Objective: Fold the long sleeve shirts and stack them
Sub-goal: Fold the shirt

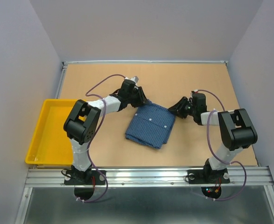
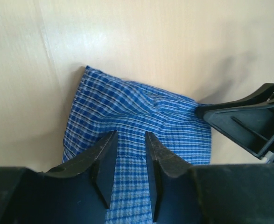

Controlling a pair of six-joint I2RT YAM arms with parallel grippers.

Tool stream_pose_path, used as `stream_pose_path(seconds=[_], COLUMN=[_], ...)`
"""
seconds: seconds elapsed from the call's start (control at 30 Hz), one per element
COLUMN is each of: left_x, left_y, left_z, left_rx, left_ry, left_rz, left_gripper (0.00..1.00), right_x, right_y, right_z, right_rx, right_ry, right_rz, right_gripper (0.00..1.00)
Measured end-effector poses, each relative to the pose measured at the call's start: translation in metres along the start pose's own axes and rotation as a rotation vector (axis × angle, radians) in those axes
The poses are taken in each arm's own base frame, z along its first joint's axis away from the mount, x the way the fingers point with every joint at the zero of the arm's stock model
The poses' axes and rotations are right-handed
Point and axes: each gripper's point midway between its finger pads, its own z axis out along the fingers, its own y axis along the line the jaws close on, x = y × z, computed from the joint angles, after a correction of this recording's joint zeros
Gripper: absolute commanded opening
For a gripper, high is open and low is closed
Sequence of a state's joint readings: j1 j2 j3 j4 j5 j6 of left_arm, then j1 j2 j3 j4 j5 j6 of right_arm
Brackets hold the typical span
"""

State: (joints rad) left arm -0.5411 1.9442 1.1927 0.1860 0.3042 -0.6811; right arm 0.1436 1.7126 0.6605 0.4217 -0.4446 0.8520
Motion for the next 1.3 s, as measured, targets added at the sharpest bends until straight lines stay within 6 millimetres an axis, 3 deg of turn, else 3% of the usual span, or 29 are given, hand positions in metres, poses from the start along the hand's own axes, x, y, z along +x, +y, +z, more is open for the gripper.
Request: stream_pose_path(seconds=[0.13, 0.23, 0.33, 0.43, 0.6, 0.73, 0.83, 0.9, 0.93, 1.13, 1.3], left_x=[-0.023, -0.037, -0.036, -0.028, -0.011, -0.005, -0.014, -0.028, -0.044, -0.060, -0.057], left_y=[-0.028, -0.045, -0.048, -0.042, -0.021, -0.001, 0.010, 0.016, 0.023, 0.028, 0.006], left_z=[-0.023, -0.026, -0.022, -0.011, 0.012, 0.028, 0.033, 0.033, 0.030, 0.019, -0.031], left_rx=[0.056, 0.098, 0.118, 0.121, 0.091, 0.053, 0.042, 0.041, 0.040, 0.040, 0.058], left_ry=[-0.071, -0.097, -0.088, -0.056, -0.005, 0.017, 0.005, -0.020, -0.053, -0.092, -0.125], left_rz=[0.026, 0.035, 0.025, 0.001, -0.039, -0.083, -0.124, -0.145, -0.166, -0.164, -0.105], left_gripper=[0.47, 0.43, 0.39, 0.37, 0.36, 0.36, 0.36, 0.37, 0.37, 0.43, 0.43], right_x=[-0.010, -0.025, -0.034, -0.032, -0.025, -0.011, 0.007, 0.012, 0.010, 0.009, 0.002], right_y=[0.020, 0.052, 0.075, 0.084, 0.073, 0.048, 0.016, 0.007, 0.007, 0.009, 0.031], right_z=[-0.011, -0.017, -0.019, -0.019, -0.007, 0.004, 0.009, 0.012, 0.012, 0.008, -0.011], right_rx=[-0.022, -0.092, -0.157, -0.192, -0.186, -0.142, -0.071, -0.059, -0.069, -0.065, -0.071], right_ry=[-0.006, -0.024, -0.025, -0.011, 0.018, 0.043, 0.076, 0.080, 0.067, 0.069, 0.057], right_rz=[-0.043, -0.080, -0.105, -0.104, -0.066, -0.037, 0.001, 0.011, -0.005, -0.040, -0.084], right_gripper=[0.41, 0.41, 0.41, 0.41, 0.41, 0.40, 0.40, 0.40, 0.40, 0.40, 0.41])
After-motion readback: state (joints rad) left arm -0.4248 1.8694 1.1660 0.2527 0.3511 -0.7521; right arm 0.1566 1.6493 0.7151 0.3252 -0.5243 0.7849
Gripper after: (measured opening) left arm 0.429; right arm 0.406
